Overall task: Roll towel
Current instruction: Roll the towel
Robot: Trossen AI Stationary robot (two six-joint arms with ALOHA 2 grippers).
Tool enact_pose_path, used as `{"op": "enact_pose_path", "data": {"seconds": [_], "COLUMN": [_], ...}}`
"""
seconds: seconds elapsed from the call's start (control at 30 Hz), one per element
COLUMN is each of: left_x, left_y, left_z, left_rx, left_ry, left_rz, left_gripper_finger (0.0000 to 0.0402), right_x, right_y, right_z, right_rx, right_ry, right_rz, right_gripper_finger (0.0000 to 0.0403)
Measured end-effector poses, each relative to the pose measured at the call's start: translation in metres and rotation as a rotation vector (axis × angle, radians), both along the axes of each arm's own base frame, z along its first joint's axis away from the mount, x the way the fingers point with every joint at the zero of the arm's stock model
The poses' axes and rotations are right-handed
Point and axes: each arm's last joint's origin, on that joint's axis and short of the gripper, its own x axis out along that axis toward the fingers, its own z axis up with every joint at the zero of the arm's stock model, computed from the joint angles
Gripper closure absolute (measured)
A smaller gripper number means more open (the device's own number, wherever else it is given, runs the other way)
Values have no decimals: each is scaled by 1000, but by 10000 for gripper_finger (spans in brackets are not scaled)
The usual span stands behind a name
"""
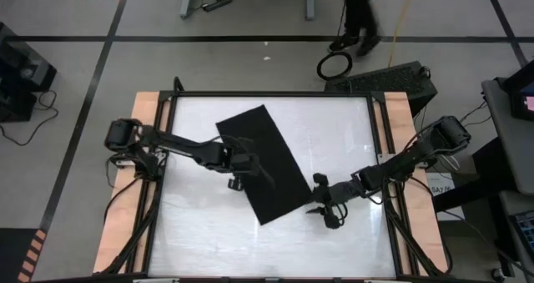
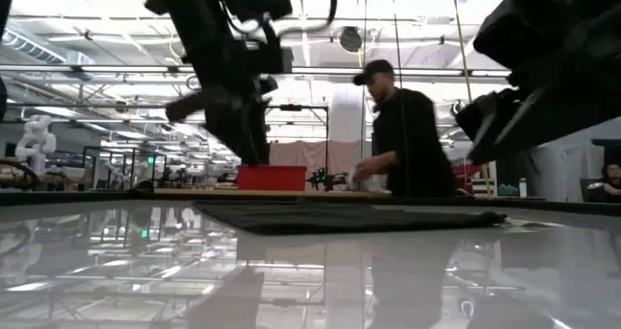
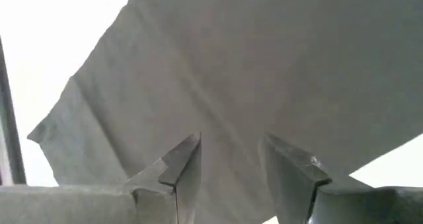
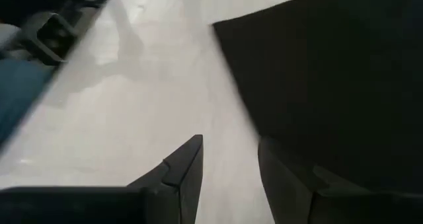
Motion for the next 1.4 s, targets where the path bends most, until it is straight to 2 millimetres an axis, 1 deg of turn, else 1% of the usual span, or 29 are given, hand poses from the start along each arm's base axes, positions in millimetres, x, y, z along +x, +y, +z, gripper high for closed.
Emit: {"op": "enact_pose_path", "data": {"seconds": [0.13,0.2,0.23,0.33,0.4,0.5,0.6,0.7,0.83,1.07,1.17,1.27,1.33,1.4], "left_x": [-2,1,3,11,16,19,18,18,19,17,16,13,13,13], "left_y": [-13,-17,-18,-25,-31,-36,-35,-32,-33,-32,-31,-32,-36,-43], "left_z": [11,14,12,3,-4,-19,-35,-43,-43,-44,-44,-39,-31,-22], "left_rx": [-77,-118,-150,-231,-257,-252,-205,-176,-153,-95,-82,-48,-34,-32], "left_ry": [-64,-118,-128,-153,-166,-117,-53,-13,-15,35,51,54,29,15], "left_rz": [-8,11,16,18,11,3,55,78,29,-79,-85,-77,-84,-89], "left_gripper_finger": [246,246,246,246,246,246,246,246,246,246,246,246,246,246], "right_x": [3,6,8,12,15,16,16,16,18,26,31,37,40,42], "right_y": [-15,-24,-29,-46,-54,-62,-65,-61,-52,-21,-8,1,3,5], "right_z": [2,2,1,-4,-5,-10,-16,-24,-35,-45,-46,-43,-38,-29], "right_rx": [-135,-171,-184,-226,-212,-186,-176,-164,-118,-9,5,-1,-20,-59], "right_ry": [-26,-28,-24,9,11,42,82,124,151,72,59,49,39,28], "right_rz": [-59,-70,-80,-122,-116,-105,-94,-78,-67,-39,-8,22,38,51], "right_gripper_finger": [266,266,266,266,266,266,266,266,266,266,266,266,266,266]}}
